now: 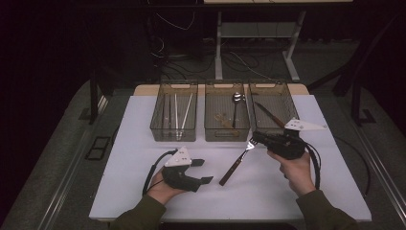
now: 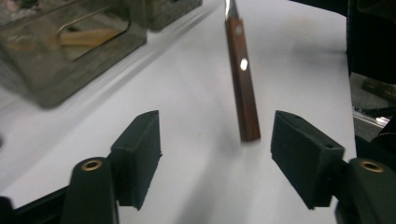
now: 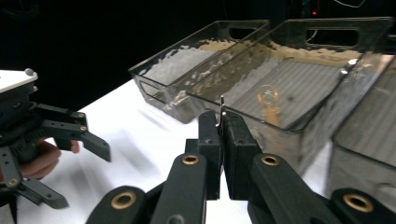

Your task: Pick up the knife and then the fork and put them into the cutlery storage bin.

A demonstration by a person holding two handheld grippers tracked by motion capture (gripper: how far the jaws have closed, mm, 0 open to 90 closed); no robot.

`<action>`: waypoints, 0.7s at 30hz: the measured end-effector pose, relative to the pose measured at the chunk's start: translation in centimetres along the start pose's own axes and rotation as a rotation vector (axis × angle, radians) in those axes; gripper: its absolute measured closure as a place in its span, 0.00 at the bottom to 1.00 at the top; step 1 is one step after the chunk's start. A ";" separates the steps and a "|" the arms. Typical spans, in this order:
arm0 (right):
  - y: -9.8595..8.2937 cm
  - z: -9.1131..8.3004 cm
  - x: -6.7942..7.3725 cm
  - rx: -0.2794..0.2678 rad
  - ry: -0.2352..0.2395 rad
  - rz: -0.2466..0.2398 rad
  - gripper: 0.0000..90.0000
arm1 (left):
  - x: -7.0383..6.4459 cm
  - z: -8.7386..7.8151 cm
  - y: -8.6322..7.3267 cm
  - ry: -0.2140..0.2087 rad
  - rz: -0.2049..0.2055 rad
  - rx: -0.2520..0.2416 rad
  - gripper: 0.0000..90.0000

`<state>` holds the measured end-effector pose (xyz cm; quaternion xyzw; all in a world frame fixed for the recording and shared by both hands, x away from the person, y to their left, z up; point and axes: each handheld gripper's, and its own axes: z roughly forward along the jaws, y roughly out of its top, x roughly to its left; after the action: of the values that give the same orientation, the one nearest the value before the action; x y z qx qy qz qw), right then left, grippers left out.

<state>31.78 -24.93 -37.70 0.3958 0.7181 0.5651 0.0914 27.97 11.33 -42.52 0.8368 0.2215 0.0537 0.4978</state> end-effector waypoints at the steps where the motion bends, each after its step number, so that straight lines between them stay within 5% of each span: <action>1: 0.1 -0.1 -0.2 0.001 -0.005 -0.001 0.97 | 0.2 -0.3 -0.3 0.009 -0.003 0.006 0.30; 12: 1.9 -1.6 -2.4 -0.013 -0.082 -0.025 0.97 | 1.1 -2.2 -2.6 0.105 -0.026 0.035 0.10; 21: 4.2 -3.9 -5.3 -0.072 -0.133 0.007 0.97 | 1.4 -2.4 -2.9 0.112 -0.027 0.033 0.00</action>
<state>34.99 -31.14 -34.33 0.4314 0.6881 0.5635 0.1513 27.59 15.08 -44.02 0.8375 0.2611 0.0901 0.4714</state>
